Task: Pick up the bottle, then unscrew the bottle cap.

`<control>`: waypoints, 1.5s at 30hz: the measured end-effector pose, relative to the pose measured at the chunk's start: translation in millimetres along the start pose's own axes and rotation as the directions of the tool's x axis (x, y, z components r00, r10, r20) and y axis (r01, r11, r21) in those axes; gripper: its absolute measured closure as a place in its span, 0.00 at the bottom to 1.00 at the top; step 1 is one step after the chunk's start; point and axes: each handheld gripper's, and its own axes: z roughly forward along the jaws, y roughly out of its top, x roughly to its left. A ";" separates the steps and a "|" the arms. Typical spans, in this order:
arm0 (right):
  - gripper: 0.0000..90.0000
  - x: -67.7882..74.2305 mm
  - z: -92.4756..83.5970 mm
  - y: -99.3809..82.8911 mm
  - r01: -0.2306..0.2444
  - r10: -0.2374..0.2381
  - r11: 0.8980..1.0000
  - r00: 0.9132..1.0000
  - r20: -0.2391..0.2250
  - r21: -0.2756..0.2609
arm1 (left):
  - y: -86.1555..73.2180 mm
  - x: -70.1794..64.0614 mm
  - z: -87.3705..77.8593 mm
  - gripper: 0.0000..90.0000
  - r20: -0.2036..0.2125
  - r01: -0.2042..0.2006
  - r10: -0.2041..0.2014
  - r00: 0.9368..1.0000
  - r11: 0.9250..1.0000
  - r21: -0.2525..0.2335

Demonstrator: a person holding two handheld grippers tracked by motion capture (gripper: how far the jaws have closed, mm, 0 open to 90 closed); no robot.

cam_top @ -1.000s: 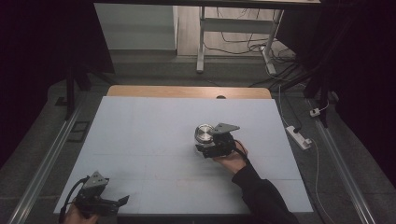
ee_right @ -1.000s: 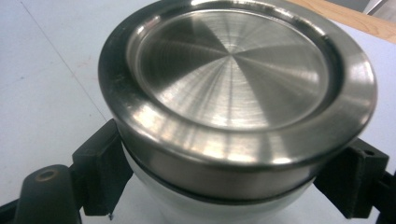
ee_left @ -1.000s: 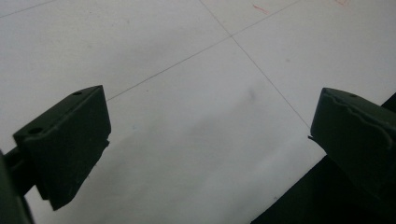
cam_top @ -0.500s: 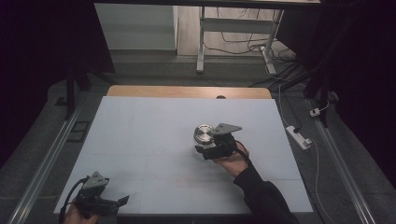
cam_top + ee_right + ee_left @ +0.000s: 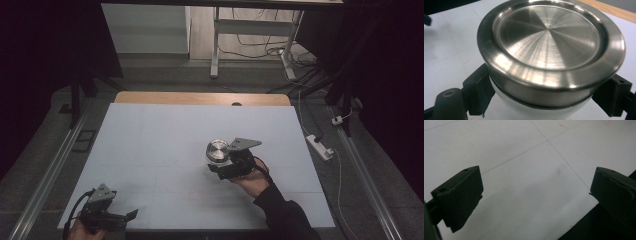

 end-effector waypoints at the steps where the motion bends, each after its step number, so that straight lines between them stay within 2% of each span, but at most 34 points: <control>1: 0.17 2.3 -1.6 -0.3 0.003 -0.003 1.000 1.000 -0.005 -0.001 | 0.0 0.0 0.0 0.00 0.000 0.000 0.000 1.000 1.000 0.000; 10: 0.17 22.9 -11.1 -4.2 0.019 -0.019 1.000 0.998 -0.054 -0.001 | -0.3 0.1 -0.4 0.00 0.005 0.001 0.000 1.000 1.000 -0.004; 18: 0.17 38.3 -11.1 -4.9 0.037 -0.037 0.999 0.996 -0.086 -0.001 | -0.3 0.7 -0.4 0.00 0.014 0.005 -0.005 1.000 1.000 -0.003; 26: 0.17 45.3 -9.3 -5.4 0.054 -0.053 0.998 0.994 -0.098 0.009 | -0.1 0.7 -0.6 0.00 0.017 0.004 -0.004 1.000 1.000 -0.004; 31: 0.17 45.2 -9.7 -5.0 0.053 -0.052 0.999 0.994 -0.095 0.006 | 2.6 1.7 -2.7 0.00 0.078 0.016 -0.015 0.997 1.000 -0.015; 34: 0.17 45.4 -9.9 -4.6 0.055 -0.055 0.998 0.994 -0.096 0.003 | 8.0 -0.3 -5.9 0.00 0.078 -0.004 0.006 0.997 1.000 -0.031; 37: 0.17 46.3 -9.9 -4.3 0.061 -0.060 0.998 0.994 -0.097 0.006 | 15.0 -3.5 -6.6 0.00 0.100 -0.046 0.051 0.994 0.998 -0.051; 38: 0.17 46.3 -9.9 -4.3 0.061 -0.060 0.998 0.994 -0.097 0.006 | 15.0 -3.5 -6.6 0.00 0.100 -0.046 0.051 0.994 0.998 -0.051; 39: 0.17 47.2 -9.5 -3.9 0.062 -0.061 0.998 0.993 -0.100 0.006 | 19.9 -7.2 -6.0 0.00 0.116 -0.093 0.103 0.988 0.992 -0.086; 40: 0.17 47.2 -9.5 -3.9 0.062 -0.061 0.998 0.993 -0.100 0.006 | 19.9 -7.2 -6.0 0.00 0.116 -0.093 0.103 0.988 0.992 -0.086; 41: 0.17 48.0 -9.5 -3.7 0.066 -0.065 0.998 0.993 -0.102 0.007 | 25.1 -10.0 -5.2 0.00 0.137 -0.124 0.138 0.981 0.986 -0.109; 42: 0.17 48.0 -9.5 -3.7 0.066 -0.065 0.998 0.993 -0.102 0.007 | 25.1 -10.0 -5.2 0.00 0.137 -0.124 0.138 0.981 0.986 -0.109; 43: 0.17 48.0 -9.5 -3.5 0.066 -0.065 0.998 0.992 -0.104 0.007 | 29.0 -11.4 -4.7 0.00 0.153 -0.132 0.150 0.977 0.983 -0.126; 44: 0.17 48.0 -9.6 -3.4 0.066 -0.065 0.998 0.993 -0.104 0.007 | 34.3 -12.1 -4.2 0.00 0.178 -0.143 0.170 0.969 0.978 -0.152; 45: 0.17 48.0 -9.6 -3.4 0.066 -0.065 0.998 0.993 -0.104 0.007 | 34.3 -12.1 -4.2 0.00 0.178 -0.143 0.170 0.969 0.978 -0.152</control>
